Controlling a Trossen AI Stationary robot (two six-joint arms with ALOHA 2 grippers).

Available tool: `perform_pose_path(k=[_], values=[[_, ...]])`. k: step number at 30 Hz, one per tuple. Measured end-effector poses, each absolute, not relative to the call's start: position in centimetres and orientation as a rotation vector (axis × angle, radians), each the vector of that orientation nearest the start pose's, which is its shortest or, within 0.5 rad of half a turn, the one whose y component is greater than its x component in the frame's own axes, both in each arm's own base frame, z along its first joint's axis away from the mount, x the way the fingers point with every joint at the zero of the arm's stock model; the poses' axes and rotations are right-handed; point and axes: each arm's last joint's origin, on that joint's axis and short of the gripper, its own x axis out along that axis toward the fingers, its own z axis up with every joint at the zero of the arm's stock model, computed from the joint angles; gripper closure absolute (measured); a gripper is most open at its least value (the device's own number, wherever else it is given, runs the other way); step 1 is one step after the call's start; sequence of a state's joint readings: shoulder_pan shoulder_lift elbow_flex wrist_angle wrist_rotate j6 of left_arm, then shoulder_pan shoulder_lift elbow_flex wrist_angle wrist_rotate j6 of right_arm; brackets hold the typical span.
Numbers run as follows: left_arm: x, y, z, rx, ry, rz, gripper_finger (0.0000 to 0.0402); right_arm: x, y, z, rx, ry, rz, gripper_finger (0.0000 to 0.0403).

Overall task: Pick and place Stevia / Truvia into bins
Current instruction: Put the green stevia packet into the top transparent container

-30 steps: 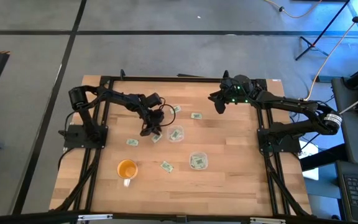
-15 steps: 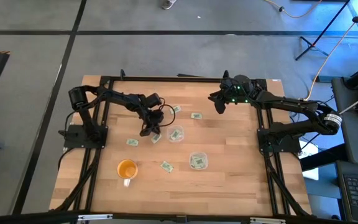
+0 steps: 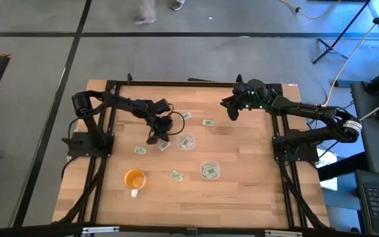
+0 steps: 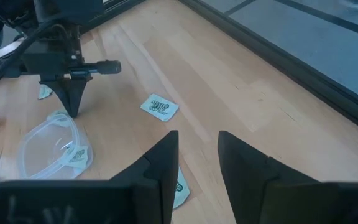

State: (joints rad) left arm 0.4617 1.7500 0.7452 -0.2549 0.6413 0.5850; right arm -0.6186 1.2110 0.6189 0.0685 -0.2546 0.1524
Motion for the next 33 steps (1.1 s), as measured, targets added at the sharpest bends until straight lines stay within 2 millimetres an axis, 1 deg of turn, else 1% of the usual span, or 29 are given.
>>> perform_pose_path(k=[4, 7, 15, 21, 26, 29, 33], values=[[25.3, 11.3, 11.3, -0.188, 0.983, -0.408, 0.0399, 20.5, -13.7, 21.6, 0.371, 0.450, -0.392, 0.0286], [25.6, 11.6, 12.7, -0.177, 0.944, -0.405, 0.0399, 20.5, -13.7, 21.6, 0.371, 0.450, -0.392, 0.0286], [26.1, 11.9, 14.8, -0.195, 0.915, -0.391, 0.0400, 20.5, -13.7, 21.6, 0.371, 0.451, -0.392, 0.0286], [26.9, 12.3, 18.3, -0.185, 0.900, -0.390, 0.0400, 20.5, -13.7, 21.6, 0.371, 0.451, -0.392, 0.0286], [27.7, 12.6, 21.9, -0.126, 0.802, -0.369, 0.0400, 20.5, -13.7, 21.6, 0.370, 0.453, -0.392, 0.0286], [28.2, 12.4, 23.0, -0.126, 0.775, -0.362, 0.0400, 20.5, -13.7, 21.5, 0.370, 0.456, -0.392, 0.0286], [29.4, 11.8, 23.6, -0.121, 0.708, -0.355, 0.0400, 20.4, -13.6, 21.3, 0.369, 0.479, -0.390, 0.0286]])
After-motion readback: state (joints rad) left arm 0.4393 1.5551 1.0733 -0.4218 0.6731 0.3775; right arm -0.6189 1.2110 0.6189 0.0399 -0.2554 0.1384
